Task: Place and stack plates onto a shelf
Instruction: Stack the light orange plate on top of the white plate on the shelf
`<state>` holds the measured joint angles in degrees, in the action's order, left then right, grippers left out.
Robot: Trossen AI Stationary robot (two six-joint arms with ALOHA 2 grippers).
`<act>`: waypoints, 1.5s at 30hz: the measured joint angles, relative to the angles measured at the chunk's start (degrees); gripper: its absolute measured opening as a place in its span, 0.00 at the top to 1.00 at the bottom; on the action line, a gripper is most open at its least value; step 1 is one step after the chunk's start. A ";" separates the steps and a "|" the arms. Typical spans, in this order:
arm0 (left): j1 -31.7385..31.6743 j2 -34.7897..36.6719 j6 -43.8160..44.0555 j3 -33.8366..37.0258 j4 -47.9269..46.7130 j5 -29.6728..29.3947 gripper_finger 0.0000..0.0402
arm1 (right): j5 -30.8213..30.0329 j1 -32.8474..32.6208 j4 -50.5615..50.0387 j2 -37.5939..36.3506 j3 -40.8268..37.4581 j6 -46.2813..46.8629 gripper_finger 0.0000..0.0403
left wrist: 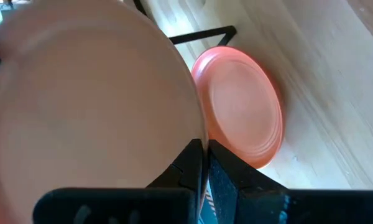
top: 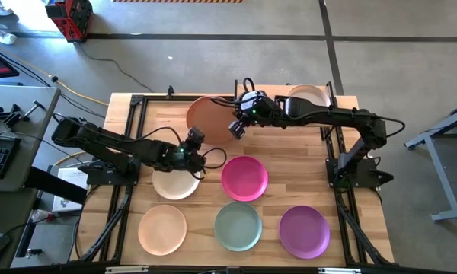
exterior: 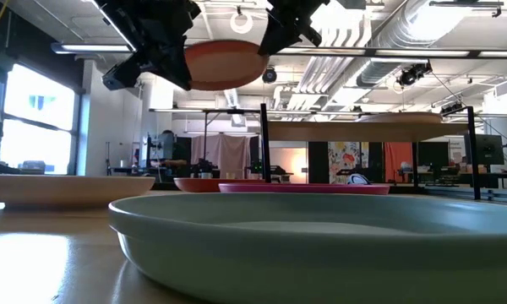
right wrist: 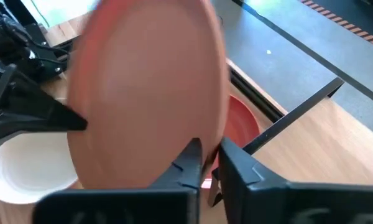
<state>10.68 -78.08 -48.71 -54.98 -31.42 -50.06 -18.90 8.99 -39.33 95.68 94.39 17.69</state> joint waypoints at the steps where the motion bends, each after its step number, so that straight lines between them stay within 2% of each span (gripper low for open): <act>1: 0.02 0.00 0.00 0.00 0.00 0.02 0.97 | 0.02 0.00 -0.07 0.00 0.00 0.05 0.98; 33: -0.04 0.00 6.81 0.00 0.06 1.11 0.95 | -0.14 -0.04 -0.25 0.00 0.04 0.29 1.00; 38: -0.04 0.00 10.78 0.00 0.09 2.71 0.90 | -0.17 -0.04 -0.31 0.02 0.04 0.31 1.00; 45: -0.04 0.00 12.76 0.00 0.15 2.91 0.76 | -0.17 -0.04 -0.46 0.02 0.04 0.31 1.00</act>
<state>10.63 -78.08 -35.95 -54.98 -31.27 -47.16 -19.07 8.95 -39.79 95.70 94.43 18.00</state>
